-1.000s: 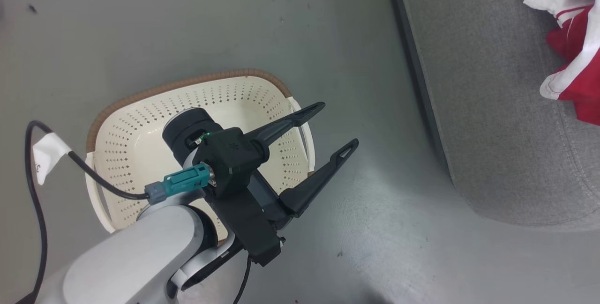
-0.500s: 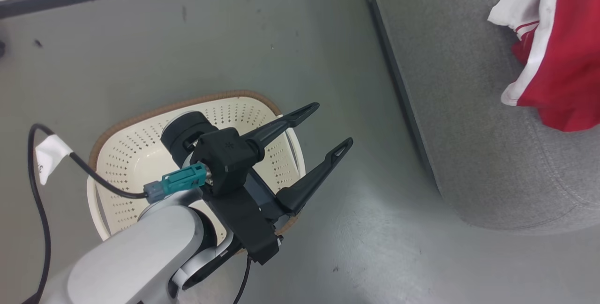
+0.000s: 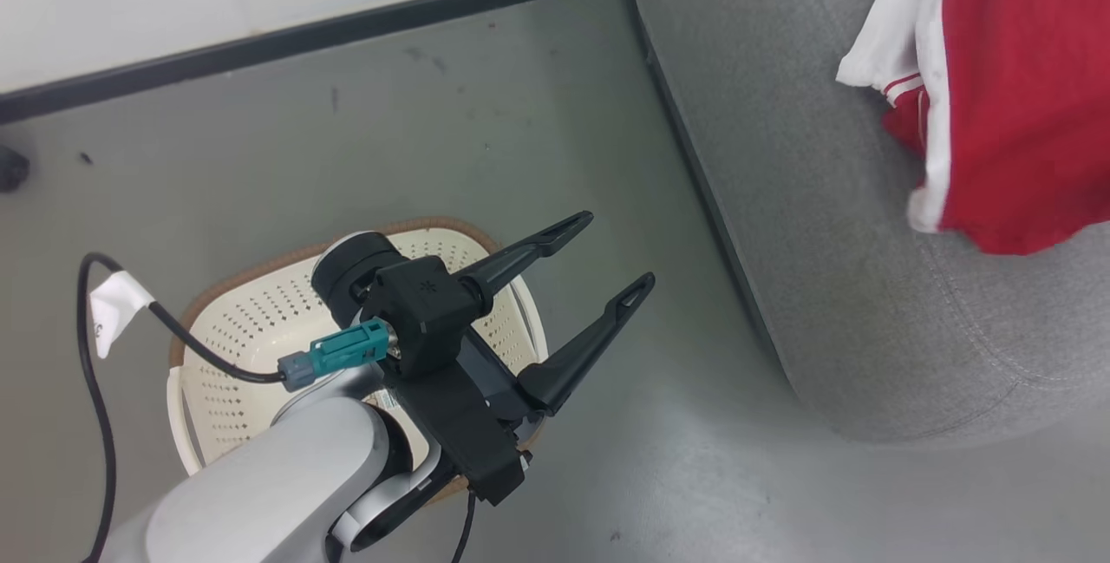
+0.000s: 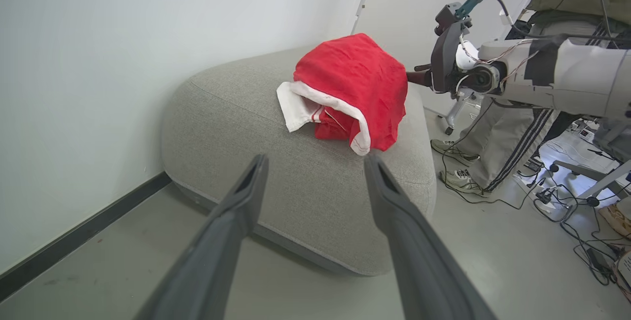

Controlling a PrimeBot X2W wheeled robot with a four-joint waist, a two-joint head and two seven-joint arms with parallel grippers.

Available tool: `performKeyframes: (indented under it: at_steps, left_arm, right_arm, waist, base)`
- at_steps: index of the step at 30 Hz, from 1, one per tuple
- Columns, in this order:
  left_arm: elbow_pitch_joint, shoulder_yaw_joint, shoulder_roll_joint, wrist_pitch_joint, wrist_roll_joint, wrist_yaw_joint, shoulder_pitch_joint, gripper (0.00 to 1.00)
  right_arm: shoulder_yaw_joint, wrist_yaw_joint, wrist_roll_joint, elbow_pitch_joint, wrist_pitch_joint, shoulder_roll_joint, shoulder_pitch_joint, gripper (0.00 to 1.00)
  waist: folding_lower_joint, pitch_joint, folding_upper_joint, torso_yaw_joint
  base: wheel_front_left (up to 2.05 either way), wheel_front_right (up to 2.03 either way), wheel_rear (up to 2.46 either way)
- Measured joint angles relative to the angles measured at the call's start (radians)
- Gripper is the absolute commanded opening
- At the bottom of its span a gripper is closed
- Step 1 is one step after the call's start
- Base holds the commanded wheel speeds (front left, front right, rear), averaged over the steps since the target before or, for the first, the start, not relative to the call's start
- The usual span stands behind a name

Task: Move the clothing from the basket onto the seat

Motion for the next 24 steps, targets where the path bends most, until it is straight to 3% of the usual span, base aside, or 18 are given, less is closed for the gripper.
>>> performKeyframes:
  at_steps: [24]
  left_arm:
    - [0.026, -0.006, -0.012, -0.017, -0.033, 0.01, 0.05, 1.0]
  right_arm:
    - [-0.021, 0.013, -0.004, 0.065, 0.107, -0.065, 0.044, 1.0]
  waist:
    - [-0.0001, -0.117, 0.0, -0.03]
  base:
    - [0.0, 0.0, 0.0]
